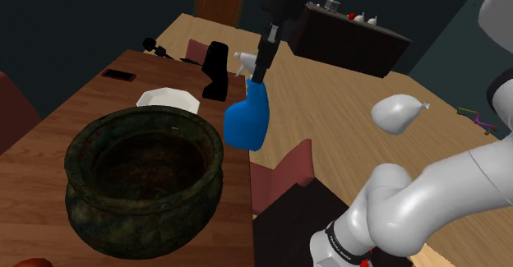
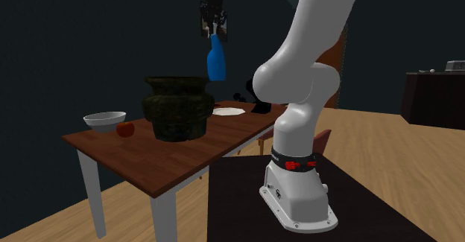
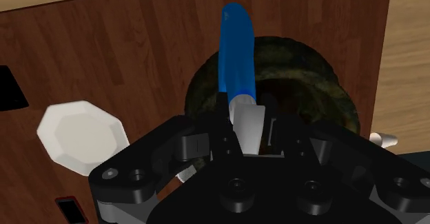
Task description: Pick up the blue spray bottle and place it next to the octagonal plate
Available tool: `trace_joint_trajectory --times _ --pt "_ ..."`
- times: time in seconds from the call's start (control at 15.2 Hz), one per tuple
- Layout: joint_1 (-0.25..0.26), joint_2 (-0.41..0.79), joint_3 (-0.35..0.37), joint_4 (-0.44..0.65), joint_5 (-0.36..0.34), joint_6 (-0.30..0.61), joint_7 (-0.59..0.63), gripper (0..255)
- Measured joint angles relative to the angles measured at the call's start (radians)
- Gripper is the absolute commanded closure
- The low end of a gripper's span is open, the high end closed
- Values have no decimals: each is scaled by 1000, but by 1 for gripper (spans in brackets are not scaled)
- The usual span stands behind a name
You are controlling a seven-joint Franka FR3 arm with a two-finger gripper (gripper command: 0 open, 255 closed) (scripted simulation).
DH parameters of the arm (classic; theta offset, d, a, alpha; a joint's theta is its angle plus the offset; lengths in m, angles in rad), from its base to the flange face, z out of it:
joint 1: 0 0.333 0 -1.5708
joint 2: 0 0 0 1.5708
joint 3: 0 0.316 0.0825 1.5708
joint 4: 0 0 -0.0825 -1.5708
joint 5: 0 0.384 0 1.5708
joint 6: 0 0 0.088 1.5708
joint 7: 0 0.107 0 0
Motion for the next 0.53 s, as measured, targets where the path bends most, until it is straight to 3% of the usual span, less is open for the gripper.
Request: trace_joint_trajectory --times 0.53 --pt "-31 177 -31 17 -37 156 -65 255"
